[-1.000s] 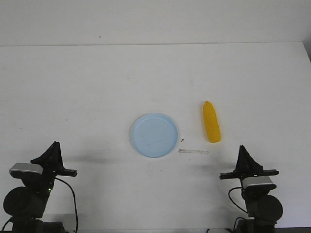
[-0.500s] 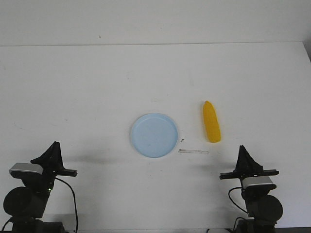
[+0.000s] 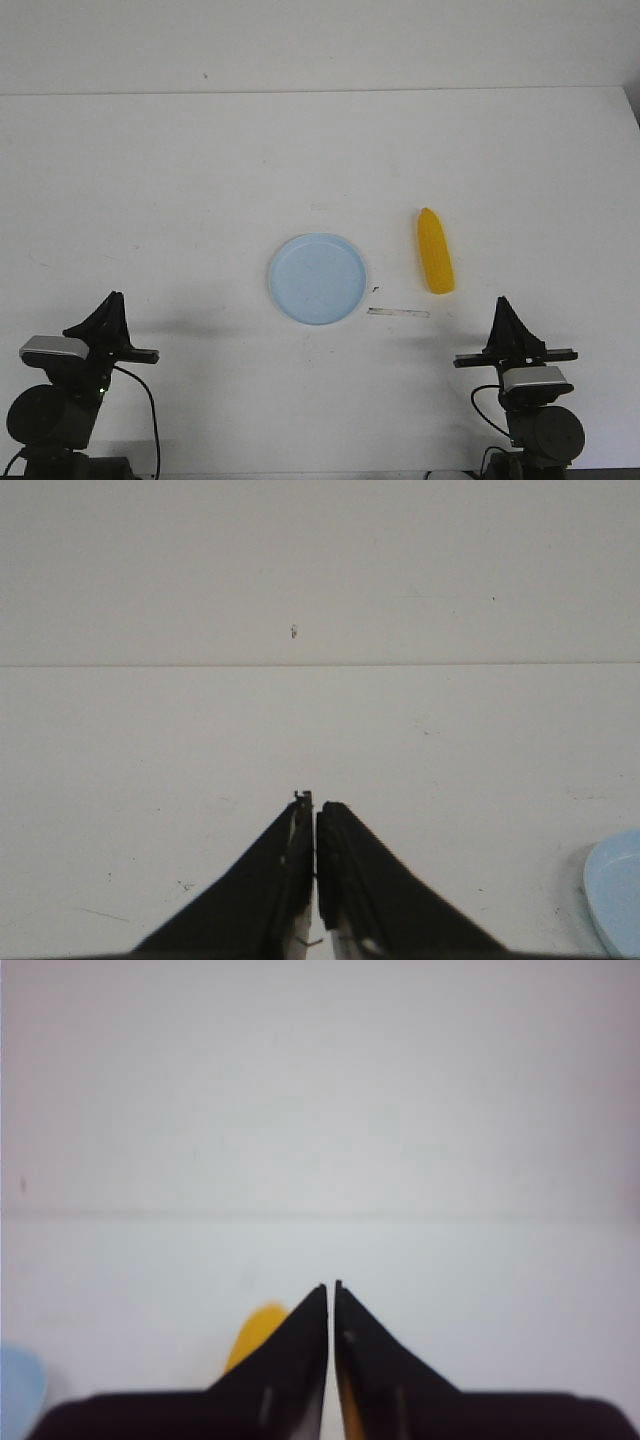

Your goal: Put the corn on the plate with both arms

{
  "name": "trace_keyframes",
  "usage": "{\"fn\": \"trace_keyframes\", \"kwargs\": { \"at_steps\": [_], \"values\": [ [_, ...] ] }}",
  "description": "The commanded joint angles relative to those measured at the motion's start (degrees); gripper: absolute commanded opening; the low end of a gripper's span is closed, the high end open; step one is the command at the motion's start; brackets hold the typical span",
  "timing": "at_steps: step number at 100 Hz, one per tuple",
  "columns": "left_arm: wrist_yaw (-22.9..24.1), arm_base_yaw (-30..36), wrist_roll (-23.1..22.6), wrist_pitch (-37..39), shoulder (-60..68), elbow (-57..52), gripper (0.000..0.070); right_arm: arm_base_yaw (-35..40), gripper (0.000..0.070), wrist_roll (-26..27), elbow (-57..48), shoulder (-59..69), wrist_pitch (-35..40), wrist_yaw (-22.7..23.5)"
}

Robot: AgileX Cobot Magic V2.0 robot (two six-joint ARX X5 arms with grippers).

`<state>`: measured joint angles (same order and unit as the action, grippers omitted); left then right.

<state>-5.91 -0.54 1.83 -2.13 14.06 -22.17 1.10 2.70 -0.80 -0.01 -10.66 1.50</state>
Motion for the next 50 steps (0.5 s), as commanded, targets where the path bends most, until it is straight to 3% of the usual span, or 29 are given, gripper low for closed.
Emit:
{"fn": "trace_keyframes", "kwargs": {
  "at_steps": [1, 26, 50],
  "values": [
    [0.1, -0.2, -0.7, 0.8, -0.1, -0.6, 0.0003, 0.0, 0.0009, 2.3, 0.0, 0.1, -1.4, -0.6],
    [0.1, -0.2, -0.7, 0.8, -0.1, -0.6, 0.0003, 0.1, 0.0009, 1.2, -3.7, 3.1, -0.8, -0.6],
    [0.2, -0.2, -0.7, 0.8, -0.1, -0.6, 0.0003, 0.1, 0.0008, 0.4, -12.8, 16.0, -0.8, 0.0]
  ]
}}
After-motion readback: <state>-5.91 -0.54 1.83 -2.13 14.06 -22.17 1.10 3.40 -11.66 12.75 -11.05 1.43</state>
